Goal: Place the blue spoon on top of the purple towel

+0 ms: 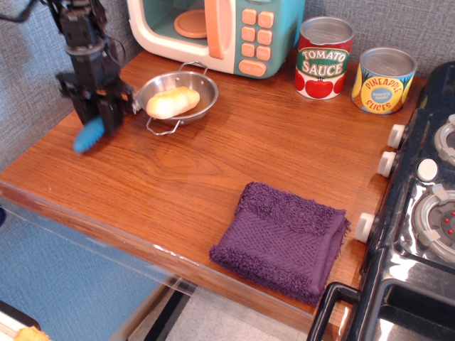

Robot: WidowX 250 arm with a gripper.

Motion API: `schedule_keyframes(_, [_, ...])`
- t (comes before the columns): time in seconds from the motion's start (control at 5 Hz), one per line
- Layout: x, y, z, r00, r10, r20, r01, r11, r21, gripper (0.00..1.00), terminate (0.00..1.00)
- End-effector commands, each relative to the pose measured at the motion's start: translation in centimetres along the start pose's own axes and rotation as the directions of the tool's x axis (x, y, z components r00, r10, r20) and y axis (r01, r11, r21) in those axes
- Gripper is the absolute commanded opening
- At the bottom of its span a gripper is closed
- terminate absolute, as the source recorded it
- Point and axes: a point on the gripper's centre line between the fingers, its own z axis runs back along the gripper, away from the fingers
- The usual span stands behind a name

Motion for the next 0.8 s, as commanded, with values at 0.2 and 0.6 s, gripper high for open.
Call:
schedule_keyframes(0.2, [-5.0, -7.4, 14.1, 0.974, 0.001, 0.227, 0.026, 0.993, -0.113, 0.0, 0.0])
schedule_keyframes(0.6, [-10.0, -16.8, 10.2, 0.997, -0.026, 0.07, 0.037, 0.986, -0.163, 0.0, 0.0])
